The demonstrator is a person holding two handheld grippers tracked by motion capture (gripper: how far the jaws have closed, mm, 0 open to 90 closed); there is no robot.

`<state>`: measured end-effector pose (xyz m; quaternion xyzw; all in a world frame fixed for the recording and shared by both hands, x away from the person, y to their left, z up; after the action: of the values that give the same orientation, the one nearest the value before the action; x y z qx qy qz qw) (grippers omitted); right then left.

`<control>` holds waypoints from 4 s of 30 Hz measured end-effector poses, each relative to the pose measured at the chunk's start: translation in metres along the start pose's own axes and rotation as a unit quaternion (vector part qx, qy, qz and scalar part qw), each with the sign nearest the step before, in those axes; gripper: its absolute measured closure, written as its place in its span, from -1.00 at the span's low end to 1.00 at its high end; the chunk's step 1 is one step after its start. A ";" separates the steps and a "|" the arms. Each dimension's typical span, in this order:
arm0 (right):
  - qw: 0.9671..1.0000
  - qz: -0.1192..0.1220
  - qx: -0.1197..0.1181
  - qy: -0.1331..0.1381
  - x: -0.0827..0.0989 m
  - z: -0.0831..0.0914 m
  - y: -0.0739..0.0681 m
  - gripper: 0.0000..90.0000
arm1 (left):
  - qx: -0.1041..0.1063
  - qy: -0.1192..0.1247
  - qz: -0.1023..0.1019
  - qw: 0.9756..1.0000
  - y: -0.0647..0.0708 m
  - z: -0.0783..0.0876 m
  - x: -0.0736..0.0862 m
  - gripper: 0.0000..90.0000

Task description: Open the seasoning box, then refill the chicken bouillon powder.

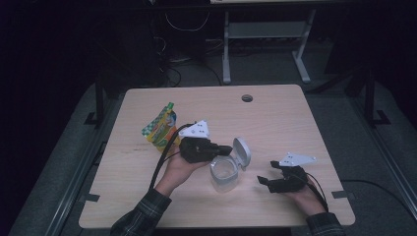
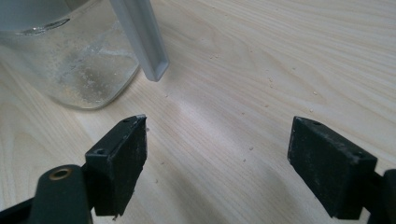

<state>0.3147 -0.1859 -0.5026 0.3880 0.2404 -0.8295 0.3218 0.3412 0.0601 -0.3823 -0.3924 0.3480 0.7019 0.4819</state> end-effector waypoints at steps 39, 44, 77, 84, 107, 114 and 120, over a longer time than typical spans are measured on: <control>1.000 0.003 0.004 -0.001 0.000 0.000 0.000 -0.57 | -0.080 -0.010 0.076 0.994 -0.012 0.081 0.051 0.82; 1.000 0.005 0.005 0.000 0.001 0.001 0.001 -0.57 | -0.096 -0.014 0.091 0.991 -0.014 0.094 0.060 0.64; 1.000 0.003 0.003 -0.005 0.001 -0.002 0.000 -0.57 | -0.210 0.004 0.133 0.969 -0.038 0.176 0.094 0.29; 1.000 0.006 0.001 -0.011 0.002 -0.004 -0.001 -0.57 | -0.225 0.017 0.136 0.965 -0.049 0.179 0.095 0.04; 1.000 0.004 0.004 -0.010 0.003 -0.003 0.001 -0.57 | -0.251 0.022 0.125 0.960 -0.085 0.149 0.074 -0.05; 1.000 0.004 0.004 -0.008 0.003 -0.002 0.001 -0.57 | -0.254 0.012 0.110 0.961 -0.088 0.141 0.067 0.18; 1.000 0.003 0.006 -0.008 0.003 -0.001 0.001 -0.57 | -0.258 0.001 0.109 0.960 -0.088 0.139 0.069 0.54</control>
<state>0.3149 -0.1873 -0.5053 0.3842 0.2318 -0.8329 0.3239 0.3789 0.2342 -0.3907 -0.4637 0.1957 0.8158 0.2848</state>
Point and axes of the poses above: each handheld gripper's, and its own axes: z roughly backward along the jaws, x roughly out of its underside, y roughly to its right, the point moved 5 cm from there along -z, roughly forward along the jaws, and after that the axes turned 3 degrees about -x, right-handed, at the moved point
